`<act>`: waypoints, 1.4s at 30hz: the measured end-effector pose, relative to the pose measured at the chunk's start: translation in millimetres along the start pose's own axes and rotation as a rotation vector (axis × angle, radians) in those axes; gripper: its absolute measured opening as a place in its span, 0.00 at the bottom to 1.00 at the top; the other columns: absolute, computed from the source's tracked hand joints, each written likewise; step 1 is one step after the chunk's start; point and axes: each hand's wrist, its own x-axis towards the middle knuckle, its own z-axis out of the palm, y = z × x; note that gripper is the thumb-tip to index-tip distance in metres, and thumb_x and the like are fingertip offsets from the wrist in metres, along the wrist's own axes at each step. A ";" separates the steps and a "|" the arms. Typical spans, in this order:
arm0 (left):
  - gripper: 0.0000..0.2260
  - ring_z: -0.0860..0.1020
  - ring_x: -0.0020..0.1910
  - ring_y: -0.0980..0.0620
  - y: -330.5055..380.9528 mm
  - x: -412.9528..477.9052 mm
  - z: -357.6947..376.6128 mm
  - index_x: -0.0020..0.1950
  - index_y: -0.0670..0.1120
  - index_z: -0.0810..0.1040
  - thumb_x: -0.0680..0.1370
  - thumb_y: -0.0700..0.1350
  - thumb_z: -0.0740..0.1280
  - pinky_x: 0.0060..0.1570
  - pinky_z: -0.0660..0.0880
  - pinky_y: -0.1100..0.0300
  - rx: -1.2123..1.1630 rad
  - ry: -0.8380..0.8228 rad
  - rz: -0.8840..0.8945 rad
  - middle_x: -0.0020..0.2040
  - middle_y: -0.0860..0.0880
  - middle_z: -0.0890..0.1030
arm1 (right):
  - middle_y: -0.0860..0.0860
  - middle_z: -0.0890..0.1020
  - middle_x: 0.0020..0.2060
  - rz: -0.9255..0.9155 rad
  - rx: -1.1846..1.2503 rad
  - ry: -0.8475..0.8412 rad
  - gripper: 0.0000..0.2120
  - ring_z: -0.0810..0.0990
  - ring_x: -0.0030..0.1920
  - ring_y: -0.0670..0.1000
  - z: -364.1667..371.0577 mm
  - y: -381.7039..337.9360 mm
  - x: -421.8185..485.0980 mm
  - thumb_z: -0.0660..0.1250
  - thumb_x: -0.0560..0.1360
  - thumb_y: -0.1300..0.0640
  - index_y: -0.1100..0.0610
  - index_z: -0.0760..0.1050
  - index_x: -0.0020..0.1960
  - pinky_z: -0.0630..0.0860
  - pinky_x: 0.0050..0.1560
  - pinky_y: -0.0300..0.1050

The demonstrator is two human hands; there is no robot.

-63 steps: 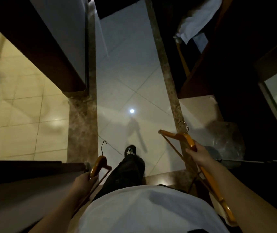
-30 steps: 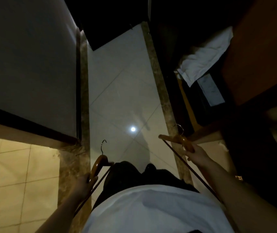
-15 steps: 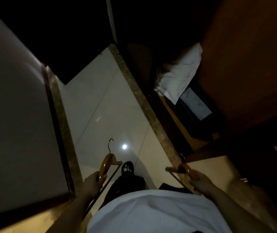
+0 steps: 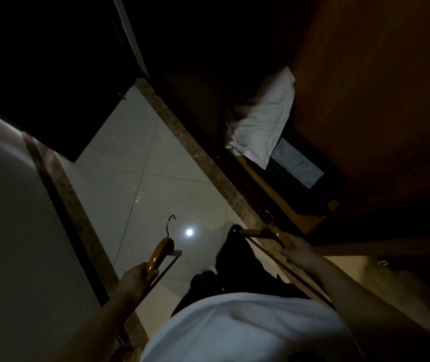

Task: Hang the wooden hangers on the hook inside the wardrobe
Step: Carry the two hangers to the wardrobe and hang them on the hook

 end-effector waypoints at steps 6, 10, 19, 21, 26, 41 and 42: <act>0.10 0.75 0.35 0.53 36.6 52.3 -30.8 0.55 0.43 0.74 0.80 0.48 0.60 0.34 0.70 0.64 0.110 -0.026 -0.011 0.36 0.50 0.75 | 0.50 0.72 0.58 -0.138 0.075 -0.031 0.20 0.71 0.62 0.52 -39.1 -89.8 51.4 0.59 0.79 0.61 0.54 0.64 0.71 0.66 0.58 0.42; 0.10 0.71 0.30 0.56 93.3 95.6 -55.3 0.55 0.44 0.73 0.80 0.48 0.59 0.30 0.68 0.66 0.122 -0.026 0.023 0.36 0.49 0.74 | 0.55 0.73 0.62 -0.105 0.083 -0.026 0.21 0.72 0.63 0.54 -70.0 -115.2 85.1 0.60 0.78 0.59 0.56 0.63 0.71 0.68 0.61 0.44; 0.09 0.69 0.29 0.55 234.8 175.1 -95.4 0.39 0.49 0.71 0.79 0.48 0.62 0.27 0.65 0.64 0.056 -0.105 0.214 0.32 0.49 0.72 | 0.58 0.77 0.51 -0.018 0.126 0.184 0.15 0.78 0.47 0.55 -131.8 -117.5 114.6 0.59 0.78 0.63 0.61 0.70 0.64 0.75 0.44 0.45; 0.08 0.68 0.30 0.55 267.4 188.8 -105.1 0.42 0.48 0.72 0.79 0.49 0.61 0.29 0.65 0.63 0.117 -0.132 0.289 0.32 0.50 0.70 | 0.57 0.77 0.46 -0.006 0.192 0.267 0.13 0.77 0.43 0.53 -143.7 -115.6 115.0 0.59 0.78 0.64 0.63 0.71 0.62 0.75 0.45 0.46; 0.13 0.68 0.29 0.56 344.6 209.7 -128.1 0.35 0.49 0.71 0.79 0.48 0.61 0.31 0.65 0.65 0.262 -0.174 0.527 0.30 0.51 0.69 | 0.53 0.77 0.43 0.036 0.297 0.454 0.10 0.76 0.46 0.52 -169.5 -122.9 108.4 0.59 0.78 0.61 0.62 0.74 0.58 0.72 0.52 0.50; 0.13 0.71 0.21 0.58 527.8 201.9 -232.4 0.36 0.44 0.75 0.79 0.48 0.62 0.22 0.69 0.68 0.006 -0.639 0.738 0.24 0.52 0.74 | 0.58 0.75 0.63 -0.061 0.415 0.963 0.18 0.70 0.66 0.59 -239.6 -227.8 46.4 0.62 0.78 0.61 0.58 0.70 0.67 0.66 0.62 0.50; 0.15 0.70 0.21 0.58 539.7 200.0 -237.8 0.35 0.44 0.74 0.78 0.49 0.62 0.21 0.68 0.68 -0.007 -0.637 0.753 0.23 0.52 0.73 | 0.58 0.75 0.63 -0.081 0.402 1.008 0.18 0.70 0.66 0.59 -245.0 -233.9 39.8 0.62 0.77 0.61 0.58 0.70 0.67 0.66 0.62 0.49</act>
